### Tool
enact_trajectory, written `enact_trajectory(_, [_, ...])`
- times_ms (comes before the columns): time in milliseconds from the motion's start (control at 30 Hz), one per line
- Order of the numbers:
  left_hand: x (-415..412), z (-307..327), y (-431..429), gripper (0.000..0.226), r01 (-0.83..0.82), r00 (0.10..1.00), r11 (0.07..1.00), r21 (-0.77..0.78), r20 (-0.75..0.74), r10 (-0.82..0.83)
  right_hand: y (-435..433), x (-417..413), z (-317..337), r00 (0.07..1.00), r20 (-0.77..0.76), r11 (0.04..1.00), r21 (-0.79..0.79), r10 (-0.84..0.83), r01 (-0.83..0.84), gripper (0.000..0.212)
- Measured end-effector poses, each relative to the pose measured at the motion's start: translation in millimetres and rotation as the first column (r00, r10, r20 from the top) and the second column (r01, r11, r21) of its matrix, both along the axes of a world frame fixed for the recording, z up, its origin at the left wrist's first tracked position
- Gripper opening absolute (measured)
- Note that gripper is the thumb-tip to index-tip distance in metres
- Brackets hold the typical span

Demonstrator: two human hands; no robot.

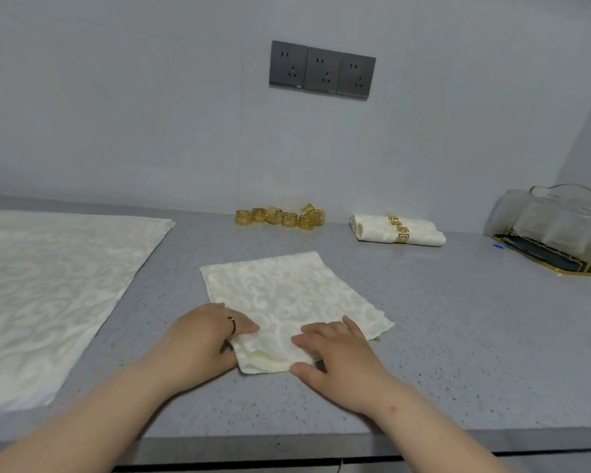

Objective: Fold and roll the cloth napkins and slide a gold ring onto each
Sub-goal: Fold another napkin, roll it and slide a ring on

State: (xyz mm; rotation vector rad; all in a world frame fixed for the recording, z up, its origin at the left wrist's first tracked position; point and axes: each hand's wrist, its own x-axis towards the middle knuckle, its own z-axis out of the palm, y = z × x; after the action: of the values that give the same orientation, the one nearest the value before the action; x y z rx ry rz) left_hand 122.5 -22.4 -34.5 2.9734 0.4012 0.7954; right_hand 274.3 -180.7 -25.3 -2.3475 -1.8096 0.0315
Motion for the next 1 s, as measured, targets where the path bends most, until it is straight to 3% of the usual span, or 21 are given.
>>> enact_trajectory(33, [0,-2,-3,0.041,0.039,0.999,0.997,0.067,0.033,-0.041,3,-2,0,1.000,0.024,1.000,0.001,-0.003,0.003,0.079])
enact_trajectory(167, [-4,-1,-10,0.040,0.079,0.997,0.997,0.021,-0.001,-0.079,11,-12,5,0.995,0.099,0.999,-0.004,-0.033,0.034,0.110])
enact_trajectory(233, [-8,-3,-5,0.036,0.029,0.999,0.995,-0.096,-0.014,-0.030,17,-15,11,0.995,0.074,0.998,0.016,-0.063,0.062,0.113])
enact_trajectory(267, [-11,1,-5,0.037,0.027,1.000,0.970,-0.240,0.012,-0.025,20,-17,14,0.997,0.057,0.998,0.030,-0.060,0.058,0.111])
enact_trajectory(300, [-13,4,-4,0.033,-0.009,0.995,0.949,-0.315,0.088,0.039,23,-17,15,0.998,0.048,0.998,0.040,-0.041,0.039,0.105])
enact_trajectory(333, [-14,2,0,0.013,-0.041,0.991,0.917,-0.396,0.099,0.087,26,-17,16,0.998,0.054,0.999,0.037,-0.012,0.010,0.093])
enact_trajectory(433, [-15,0,3,0.062,0.009,0.973,0.819,-0.574,0.194,0.125,34,-11,12,0.997,0.071,0.999,0.028,0.031,-0.033,0.053])
enact_trajectory(500, [-17,0,6,0.066,0.018,0.971,0.776,-0.630,0.197,0.138,35,-2,11,0.993,0.114,0.995,0.095,0.008,-0.019,0.027])
enact_trajectory(633, [-15,6,6,0.059,0.032,0.965,0.681,-0.731,0.201,0.170,26,28,15,0.971,0.200,0.985,0.142,-0.129,0.102,0.029])
enact_trajectory(800, [-18,9,7,0.049,-0.003,0.978,0.603,-0.798,0.123,0.167,3,56,25,0.971,-0.199,0.990,0.029,-0.132,0.140,0.028])
enact_trajectory(900, [-22,8,13,0.032,-0.015,0.980,0.572,-0.820,0.102,0.172,-11,68,28,0.904,-0.400,0.986,-0.007,-0.153,0.164,0.029])
enact_trajectory(1000, [-24,10,19,0.039,-0.063,0.981,0.587,-0.807,0.058,0.185,-18,77,29,0.830,-0.535,0.982,-0.004,-0.160,0.187,0.036])
